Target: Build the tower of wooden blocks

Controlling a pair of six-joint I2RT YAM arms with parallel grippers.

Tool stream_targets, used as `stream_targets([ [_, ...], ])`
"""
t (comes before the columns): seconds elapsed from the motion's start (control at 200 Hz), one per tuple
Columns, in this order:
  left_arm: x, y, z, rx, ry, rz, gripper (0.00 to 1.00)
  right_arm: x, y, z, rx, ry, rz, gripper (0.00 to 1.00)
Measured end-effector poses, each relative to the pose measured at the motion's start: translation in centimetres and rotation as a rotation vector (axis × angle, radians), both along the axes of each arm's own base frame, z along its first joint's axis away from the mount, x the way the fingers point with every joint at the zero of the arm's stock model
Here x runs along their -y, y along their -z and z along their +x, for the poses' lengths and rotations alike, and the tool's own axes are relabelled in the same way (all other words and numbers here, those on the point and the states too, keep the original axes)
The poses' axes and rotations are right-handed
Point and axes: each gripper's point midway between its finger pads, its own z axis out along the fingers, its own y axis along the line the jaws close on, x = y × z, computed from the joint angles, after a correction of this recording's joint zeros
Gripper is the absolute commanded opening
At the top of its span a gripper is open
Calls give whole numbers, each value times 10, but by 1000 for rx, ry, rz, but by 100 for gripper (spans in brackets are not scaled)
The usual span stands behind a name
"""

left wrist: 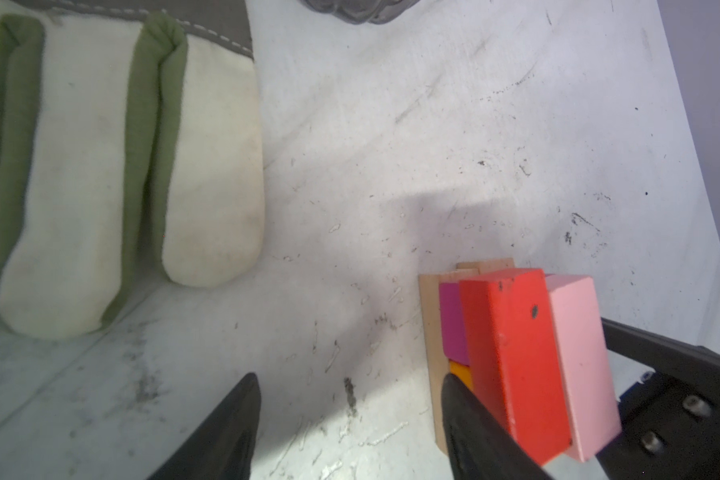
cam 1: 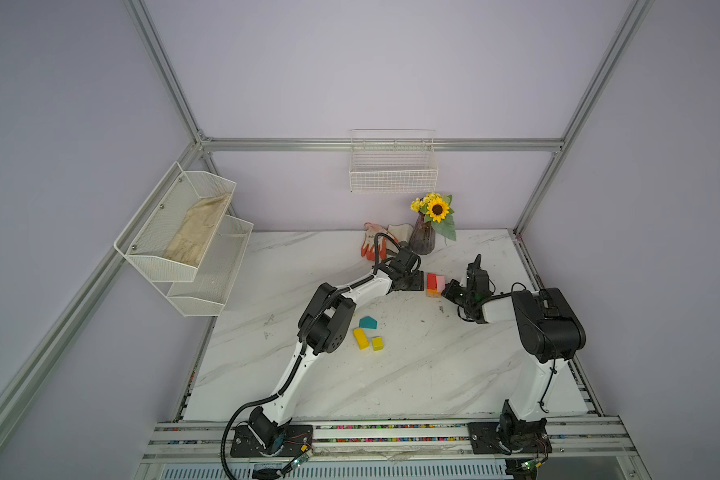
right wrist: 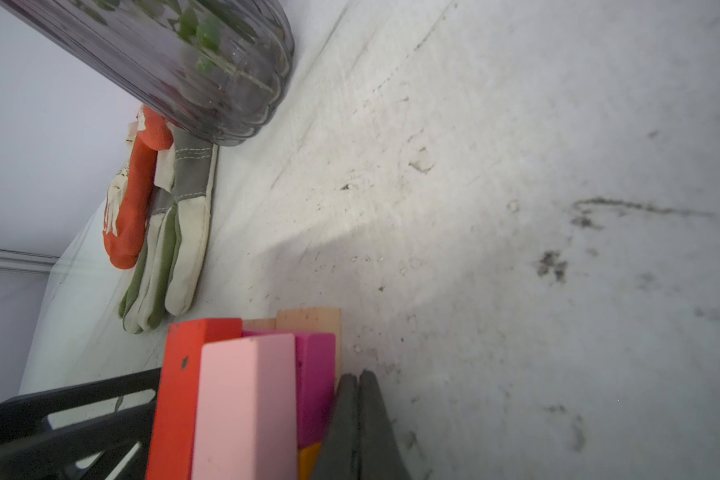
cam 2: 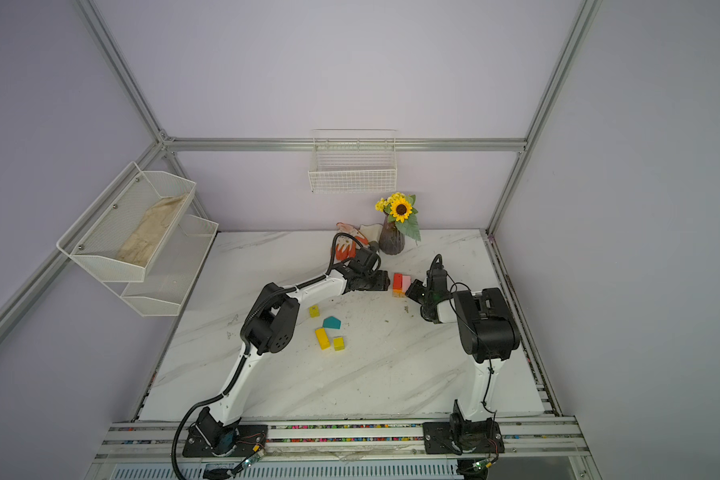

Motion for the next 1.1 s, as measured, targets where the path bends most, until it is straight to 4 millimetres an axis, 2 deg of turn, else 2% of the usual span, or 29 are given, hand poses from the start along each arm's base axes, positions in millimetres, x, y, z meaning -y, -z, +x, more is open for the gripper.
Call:
stream_targets([
  [0.535,3,0,-2,0,6,0,68,-6,0,4,2,-20,-11,0],
  [0.81,1,0,-1,5,7,8,68,3,-1,-4,0,18,-38,0],
  [0.925,-1,0,0,5,5,8,68,13,-7,-8,9,54,-56,0],
  [1.1,-7,0,5,4,-4,11,69,22,-31,-8,63,84,-75,0],
])
